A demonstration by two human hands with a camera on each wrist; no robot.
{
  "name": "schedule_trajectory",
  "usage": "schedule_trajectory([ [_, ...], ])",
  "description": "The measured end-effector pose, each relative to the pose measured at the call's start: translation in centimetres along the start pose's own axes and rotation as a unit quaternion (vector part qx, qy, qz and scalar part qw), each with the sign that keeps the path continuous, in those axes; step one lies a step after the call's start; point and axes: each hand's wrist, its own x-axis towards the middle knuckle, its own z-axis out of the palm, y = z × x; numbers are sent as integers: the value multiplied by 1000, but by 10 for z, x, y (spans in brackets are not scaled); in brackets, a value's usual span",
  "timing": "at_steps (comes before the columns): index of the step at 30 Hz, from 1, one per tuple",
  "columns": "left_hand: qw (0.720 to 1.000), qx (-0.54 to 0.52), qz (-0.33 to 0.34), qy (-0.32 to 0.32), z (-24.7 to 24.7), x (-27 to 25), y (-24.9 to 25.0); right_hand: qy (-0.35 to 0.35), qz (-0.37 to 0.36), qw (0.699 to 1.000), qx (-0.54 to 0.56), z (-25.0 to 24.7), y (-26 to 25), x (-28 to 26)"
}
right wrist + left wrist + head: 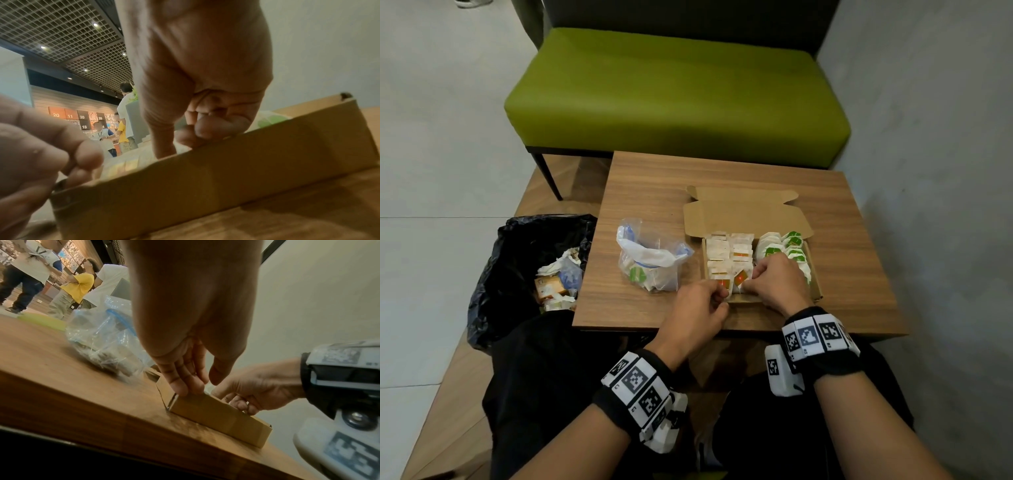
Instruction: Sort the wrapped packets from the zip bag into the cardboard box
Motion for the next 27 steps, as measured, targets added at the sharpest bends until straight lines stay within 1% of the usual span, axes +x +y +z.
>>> schedule_trajectory([
  [2,1000,0,2,-1,0,0,-1,-2,-2,1000,-9,1,-1,-1],
  [6,1000,6,7,-3,0,0,-1,49,-18,998,-46,7,-7,-5],
  [9,1000,11,13,-7,-3,-1,-1,62,-16,997,-37,8,-7,-5],
  [11,999,15,34,-4,-7,-5,2,58,-9,998,-12,5,-3,-5],
  [13,997,31,72,24,-18,-9,8,59,-1,998,24,1,1,-7],
  [16,982,83,111,124,-48,-8,11,80,-12,995,52,-7,2,-14],
  [17,978,113,108,141,-60,-6,9,91,-23,994,63,-10,0,-16],
  [18,974,154,94,138,-71,-3,4,105,-39,991,76,-12,-4,-19],
  [20,965,241,26,100,-90,5,-13,127,-84,983,99,-15,-16,-23],
  [21,962,263,-3,79,-96,8,-23,128,-111,979,109,-15,-24,-26],
  [22,960,270,-16,66,-98,10,-32,126,-143,975,115,-15,-34,-28],
  [25,953,299,5,57,-98,9,-47,104,-242,959,103,-10,-63,-34],
  [27,958,277,41,56,-97,3,-50,69,-270,955,103,-8,-77,-36],
])
